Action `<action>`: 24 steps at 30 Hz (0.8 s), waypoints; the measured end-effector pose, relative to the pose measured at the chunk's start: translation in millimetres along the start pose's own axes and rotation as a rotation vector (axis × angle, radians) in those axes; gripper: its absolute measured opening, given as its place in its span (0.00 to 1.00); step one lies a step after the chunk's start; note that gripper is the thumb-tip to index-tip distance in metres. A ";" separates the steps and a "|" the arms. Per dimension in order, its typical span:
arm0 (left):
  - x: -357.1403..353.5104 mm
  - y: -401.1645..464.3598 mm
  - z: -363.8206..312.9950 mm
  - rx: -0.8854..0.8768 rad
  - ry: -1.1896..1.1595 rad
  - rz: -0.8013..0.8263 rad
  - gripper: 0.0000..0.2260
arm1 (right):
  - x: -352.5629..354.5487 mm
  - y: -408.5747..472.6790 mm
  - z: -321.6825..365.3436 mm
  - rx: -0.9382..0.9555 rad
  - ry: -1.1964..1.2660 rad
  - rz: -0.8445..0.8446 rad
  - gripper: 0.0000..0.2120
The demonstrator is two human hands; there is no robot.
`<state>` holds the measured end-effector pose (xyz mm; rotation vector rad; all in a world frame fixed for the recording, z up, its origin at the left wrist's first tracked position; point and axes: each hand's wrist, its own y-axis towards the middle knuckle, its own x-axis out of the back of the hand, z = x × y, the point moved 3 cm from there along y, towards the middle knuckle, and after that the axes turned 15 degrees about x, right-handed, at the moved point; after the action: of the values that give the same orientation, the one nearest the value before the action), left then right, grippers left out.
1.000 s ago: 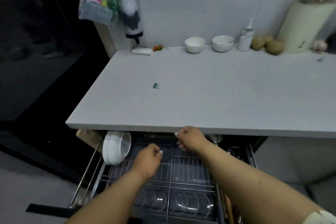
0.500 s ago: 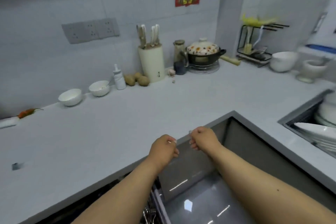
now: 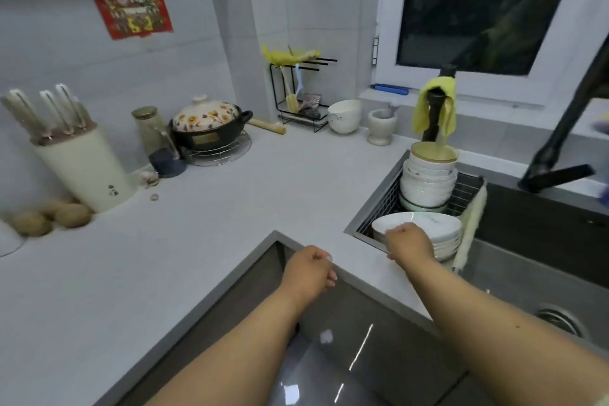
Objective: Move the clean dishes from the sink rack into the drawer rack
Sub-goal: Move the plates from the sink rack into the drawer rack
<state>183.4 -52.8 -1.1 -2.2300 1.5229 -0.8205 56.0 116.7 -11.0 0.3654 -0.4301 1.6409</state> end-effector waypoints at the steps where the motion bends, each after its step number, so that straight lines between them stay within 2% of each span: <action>1: -10.1 5.3 -6.0 0.003 0.007 0.015 0.06 | 13.6 9.0 -8.7 -0.019 -0.065 -0.058 0.06; 4: -34.3 22.1 -19.3 0.010 0.035 0.041 0.06 | 44.8 33.8 -32.7 -0.167 -0.150 -0.199 0.24; 6: -46.2 32.9 -26.6 0.020 0.035 0.056 0.05 | 55.9 49.6 -46.2 -0.251 -0.171 -0.221 0.30; 11: -65.5 58.3 -39.8 0.064 0.032 0.075 0.04 | 62.1 80.4 -65.0 -0.373 -0.182 -0.152 0.30; 16: -74.8 73.3 -46.4 0.081 0.041 0.086 0.05 | 62.6 98.7 -82.5 -0.416 -0.216 -0.137 0.26; 24: -84.3 74.5 -63.5 0.083 0.023 0.094 0.08 | 76.5 87.8 -68.8 -0.339 -0.242 -0.205 0.17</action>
<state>66.5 0.1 -16.0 -2.0802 1.5617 -0.8672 -38.9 208.4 -40.6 0.3410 -0.8145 1.3001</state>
